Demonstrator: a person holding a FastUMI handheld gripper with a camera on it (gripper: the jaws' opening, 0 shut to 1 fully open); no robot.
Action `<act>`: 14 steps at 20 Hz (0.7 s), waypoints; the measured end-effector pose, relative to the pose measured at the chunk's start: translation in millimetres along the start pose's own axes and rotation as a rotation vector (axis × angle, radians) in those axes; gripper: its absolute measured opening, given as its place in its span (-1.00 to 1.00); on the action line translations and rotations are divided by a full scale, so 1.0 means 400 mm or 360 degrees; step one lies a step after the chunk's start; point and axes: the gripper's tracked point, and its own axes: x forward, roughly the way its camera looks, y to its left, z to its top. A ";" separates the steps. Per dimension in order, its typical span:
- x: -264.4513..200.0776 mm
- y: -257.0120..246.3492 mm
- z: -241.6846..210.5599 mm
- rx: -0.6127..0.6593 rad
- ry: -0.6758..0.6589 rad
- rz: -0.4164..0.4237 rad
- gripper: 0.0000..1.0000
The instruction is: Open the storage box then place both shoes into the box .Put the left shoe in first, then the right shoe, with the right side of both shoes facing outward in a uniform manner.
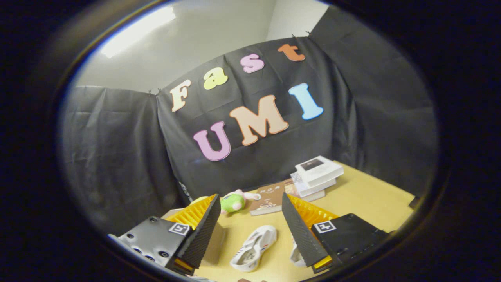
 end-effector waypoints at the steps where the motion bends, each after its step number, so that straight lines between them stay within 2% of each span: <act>1: 0.010 0.026 -0.037 0.0058 0.0069 0.0047 1.00; 6: 0.052 0.146 -0.224 0.0207 0.0409 0.0252 1.00; 9: 0.066 0.225 -0.319 0.0383 0.0584 0.0381 1.00; 14: 0.076 0.283 -0.440 0.0700 0.0801 0.0452 0.99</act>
